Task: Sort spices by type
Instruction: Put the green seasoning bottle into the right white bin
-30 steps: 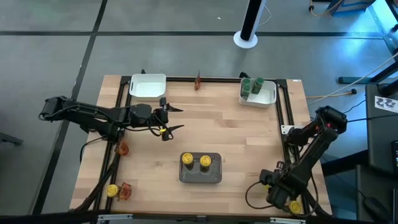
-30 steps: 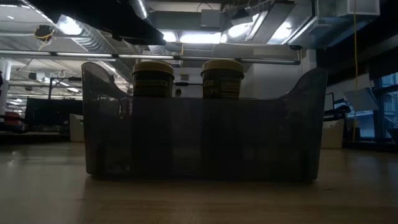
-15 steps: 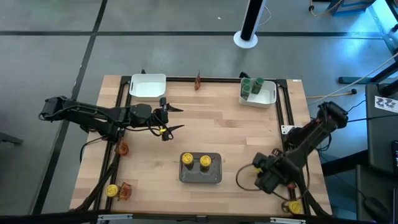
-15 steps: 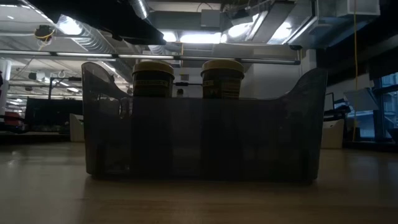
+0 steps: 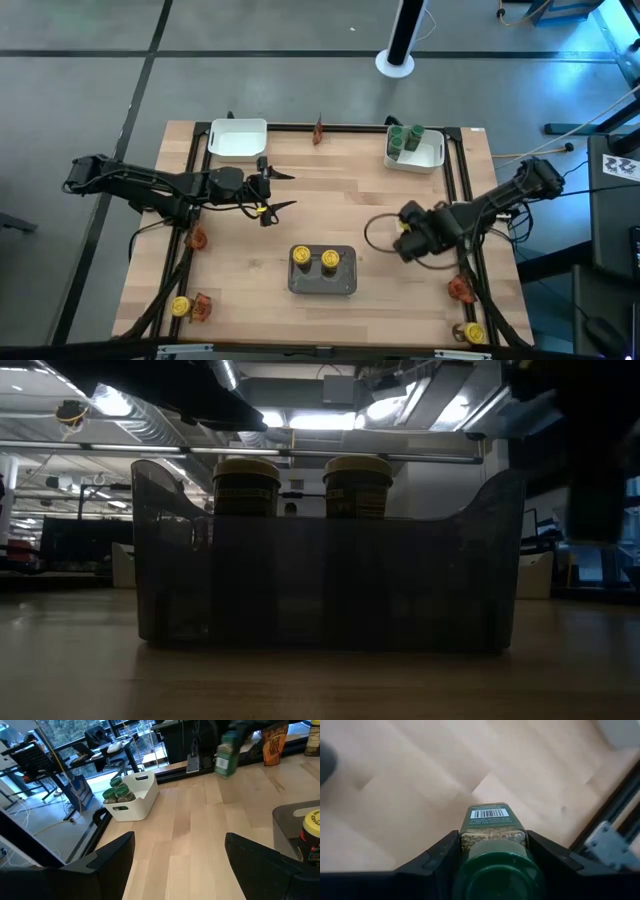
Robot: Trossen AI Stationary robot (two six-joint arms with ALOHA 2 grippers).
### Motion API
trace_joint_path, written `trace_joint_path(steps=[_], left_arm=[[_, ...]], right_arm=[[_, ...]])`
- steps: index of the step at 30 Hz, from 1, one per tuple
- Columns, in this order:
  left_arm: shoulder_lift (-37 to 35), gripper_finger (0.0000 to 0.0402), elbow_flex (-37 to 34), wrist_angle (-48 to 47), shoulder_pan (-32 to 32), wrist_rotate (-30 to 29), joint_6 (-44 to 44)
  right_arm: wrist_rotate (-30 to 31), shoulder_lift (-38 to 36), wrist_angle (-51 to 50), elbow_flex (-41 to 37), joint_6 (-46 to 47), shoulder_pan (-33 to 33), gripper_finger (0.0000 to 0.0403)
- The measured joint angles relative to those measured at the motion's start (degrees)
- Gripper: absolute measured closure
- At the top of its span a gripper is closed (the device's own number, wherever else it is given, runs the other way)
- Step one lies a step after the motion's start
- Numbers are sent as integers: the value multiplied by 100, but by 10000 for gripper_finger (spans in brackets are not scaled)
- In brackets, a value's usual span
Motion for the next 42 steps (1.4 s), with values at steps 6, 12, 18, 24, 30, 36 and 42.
trace_joint_path(steps=[6,12,18,24,30,36,42], left_arm=[[0,108,0,1,0,0,0],[0,108,0,0,1,0,2],[0,108,0,0,0,0,2],[0,108,0,0,0,0,4],[0,108,0,0,2,0,33],[0,108,0,-3,1,0,30],[0,108,0,-3,0,0,45]], right_arm=[[350,-98,-12,0,-682,-826,196],[656,-100,-85,0,-1466,-1654,196],[1032,-100,-98,0,-2231,-2473,196],[1381,-100,-93,0,-2828,-3260,196],[1638,-100,135,0,-3338,-3944,196],[1834,-100,520,0,-3795,-4606,196],[1840,-100,1034,0,-4116,-5216,196]])
